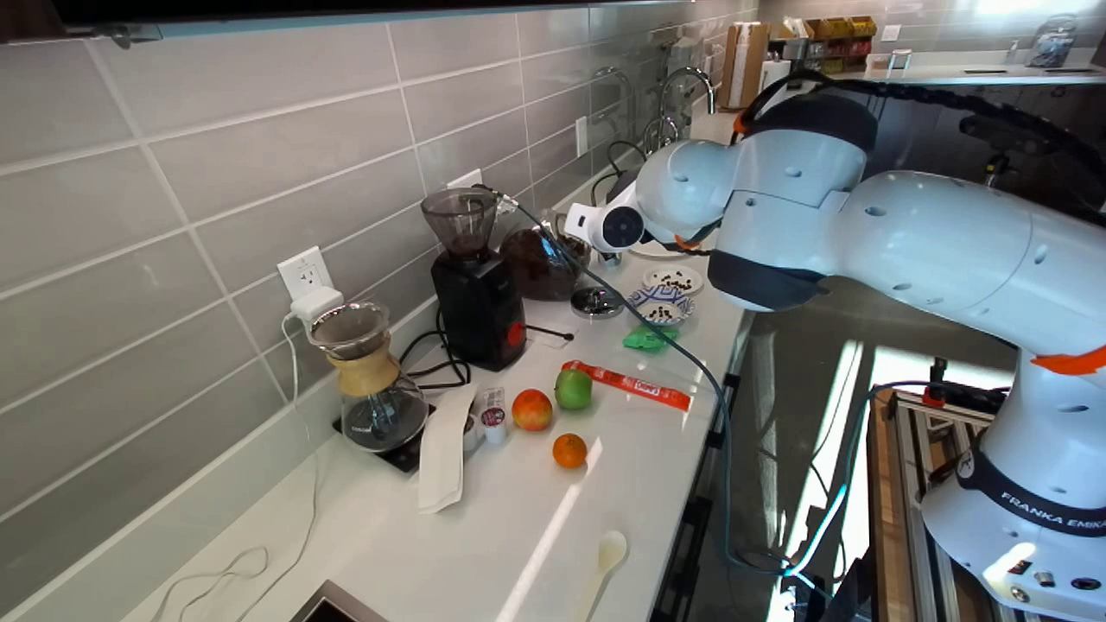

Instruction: Use the silver spoon to get some coffee beans from the container and put them on the small white plate.

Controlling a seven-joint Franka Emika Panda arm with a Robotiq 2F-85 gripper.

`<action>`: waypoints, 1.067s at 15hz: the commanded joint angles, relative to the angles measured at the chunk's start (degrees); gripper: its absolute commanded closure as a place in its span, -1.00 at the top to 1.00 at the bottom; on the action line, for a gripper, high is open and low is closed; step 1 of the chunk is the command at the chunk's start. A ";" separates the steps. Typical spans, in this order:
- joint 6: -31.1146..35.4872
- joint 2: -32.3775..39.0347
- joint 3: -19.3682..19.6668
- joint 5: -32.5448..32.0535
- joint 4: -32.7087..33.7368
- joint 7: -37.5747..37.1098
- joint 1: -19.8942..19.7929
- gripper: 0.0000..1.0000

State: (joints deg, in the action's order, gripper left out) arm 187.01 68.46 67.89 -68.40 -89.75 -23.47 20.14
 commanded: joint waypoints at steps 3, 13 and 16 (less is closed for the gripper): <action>2.16 4.85 3.56 0.68 1.64 -5.60 1.55 -0.98; 0.31 4.20 3.01 0.29 -1.34 -7.46 3.75 -0.31; 0.22 4.10 2.97 0.34 -1.78 -8.01 4.27 0.17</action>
State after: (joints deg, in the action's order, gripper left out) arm 187.00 71.90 70.36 -68.40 -90.35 -29.97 22.93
